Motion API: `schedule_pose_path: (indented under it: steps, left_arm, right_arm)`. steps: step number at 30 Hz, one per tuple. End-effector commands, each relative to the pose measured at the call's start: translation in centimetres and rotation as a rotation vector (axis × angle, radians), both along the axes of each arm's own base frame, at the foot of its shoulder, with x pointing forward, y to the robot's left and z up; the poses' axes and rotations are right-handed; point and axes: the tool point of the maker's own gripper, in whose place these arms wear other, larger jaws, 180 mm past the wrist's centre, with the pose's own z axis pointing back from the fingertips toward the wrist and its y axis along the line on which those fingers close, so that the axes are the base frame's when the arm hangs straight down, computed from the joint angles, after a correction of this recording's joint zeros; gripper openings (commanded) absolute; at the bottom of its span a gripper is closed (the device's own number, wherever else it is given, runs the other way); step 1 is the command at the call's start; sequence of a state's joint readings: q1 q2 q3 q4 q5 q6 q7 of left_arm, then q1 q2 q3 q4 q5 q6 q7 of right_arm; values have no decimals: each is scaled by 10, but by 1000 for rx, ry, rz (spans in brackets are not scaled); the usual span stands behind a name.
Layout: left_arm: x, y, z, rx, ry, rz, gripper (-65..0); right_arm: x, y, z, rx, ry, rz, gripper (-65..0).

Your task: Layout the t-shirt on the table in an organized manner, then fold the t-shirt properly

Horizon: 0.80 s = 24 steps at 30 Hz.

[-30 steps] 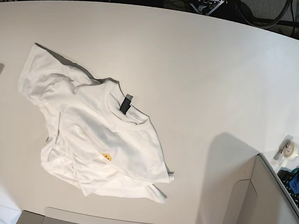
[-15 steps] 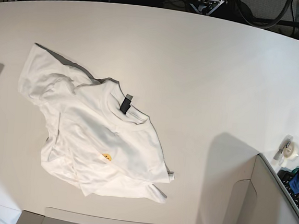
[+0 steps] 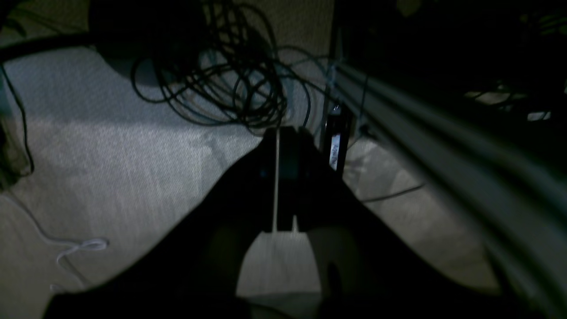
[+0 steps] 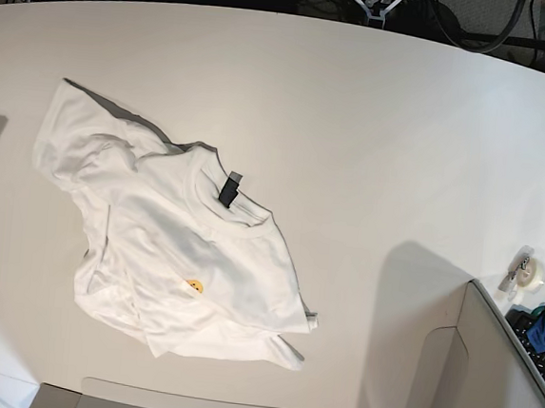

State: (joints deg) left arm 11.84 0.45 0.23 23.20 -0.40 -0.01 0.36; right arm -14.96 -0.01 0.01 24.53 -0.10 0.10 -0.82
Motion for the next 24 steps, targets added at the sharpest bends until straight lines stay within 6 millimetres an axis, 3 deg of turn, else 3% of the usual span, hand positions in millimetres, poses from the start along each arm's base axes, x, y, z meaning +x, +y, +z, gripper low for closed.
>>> schedule_pose_path:
  steps: [1,8,14,19,24]
  left_arm:
    - [-3,0,2,1,-11,0,-650]
    - [-27,7,17,18,-44,-2,-650]
    - [-50,15,43,38,-77,-10,-650]
    - [-61,13,75,41,-106,-23,-650]
    - [-61,-11,120,-8,-191,-87,-650]
  right_arm:
    - [-6,-1,3,-5,-9,-1,-650]
    - [-36,-4,22,-13,-37,3,-650]
    - [-55,-11,51,-26,-87,15,-650]
    - [-62,-15,91,-36,-162,31,-650]
    - [-53,-26,136,-55,-251,73,-650]
